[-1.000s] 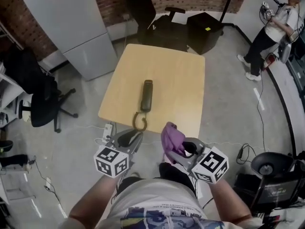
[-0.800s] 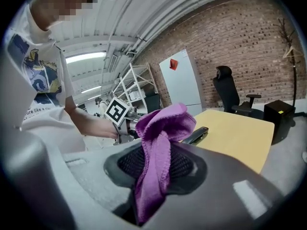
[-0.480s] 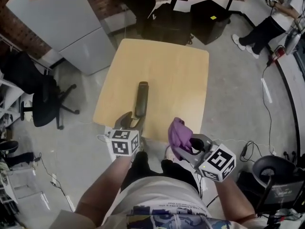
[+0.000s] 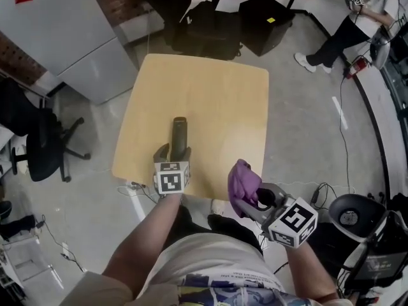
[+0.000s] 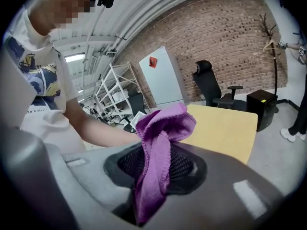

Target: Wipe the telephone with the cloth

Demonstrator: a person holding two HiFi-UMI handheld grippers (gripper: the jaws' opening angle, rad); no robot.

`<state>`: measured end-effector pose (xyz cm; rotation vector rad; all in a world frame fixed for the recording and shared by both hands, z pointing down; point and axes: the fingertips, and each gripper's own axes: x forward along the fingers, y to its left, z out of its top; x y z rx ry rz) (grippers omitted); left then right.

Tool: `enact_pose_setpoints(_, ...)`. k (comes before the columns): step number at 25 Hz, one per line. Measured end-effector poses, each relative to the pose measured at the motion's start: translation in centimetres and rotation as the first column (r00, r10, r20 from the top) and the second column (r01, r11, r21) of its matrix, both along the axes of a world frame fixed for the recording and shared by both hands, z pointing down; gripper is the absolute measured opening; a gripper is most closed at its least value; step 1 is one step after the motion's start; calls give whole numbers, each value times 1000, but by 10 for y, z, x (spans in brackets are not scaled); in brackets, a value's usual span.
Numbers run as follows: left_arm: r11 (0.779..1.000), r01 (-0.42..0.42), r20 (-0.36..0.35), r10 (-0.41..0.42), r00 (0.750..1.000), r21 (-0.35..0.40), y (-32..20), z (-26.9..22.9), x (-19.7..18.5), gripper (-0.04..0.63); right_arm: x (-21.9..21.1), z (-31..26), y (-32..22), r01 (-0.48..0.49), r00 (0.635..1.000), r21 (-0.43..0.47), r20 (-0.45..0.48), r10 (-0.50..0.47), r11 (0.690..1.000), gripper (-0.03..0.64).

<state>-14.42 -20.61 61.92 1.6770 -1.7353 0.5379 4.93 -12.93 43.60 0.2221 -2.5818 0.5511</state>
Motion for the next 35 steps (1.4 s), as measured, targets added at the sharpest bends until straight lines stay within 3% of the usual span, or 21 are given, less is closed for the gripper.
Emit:
enact_pose_setpoints(8, 998, 22, 8, -22, 1000, -53, -10, 13, -1, 286, 0, -5, -10, -9, 999, -1, -31, 9, 1000, 107)
enact_pose_setpoints(11, 998, 35, -8, -35, 999, -56, -9, 17, 2, 251, 2, 0, -11, -3, 999, -8, -34, 3, 1000, 107)
enact_pose_setpoints(19, 999, 25, -8, -26, 1000, -45, -11, 10, 0, 247, -5, -1, -24, 4, 999, -1, -35, -4, 1000, 107)
enact_pose_setpoints(28, 996, -78, -1, 78, 997, 45, -2, -30, 4, 247, -22, -22, -46, -16, 1000, 87, 3, 16, 996, 107)
enact_pose_setpoints(35, 963, -222, -28, 228, 973, 152, 20, -88, 25, 247, -61, -65, -60, -36, 995, 147, 99, 22, 988, 106)
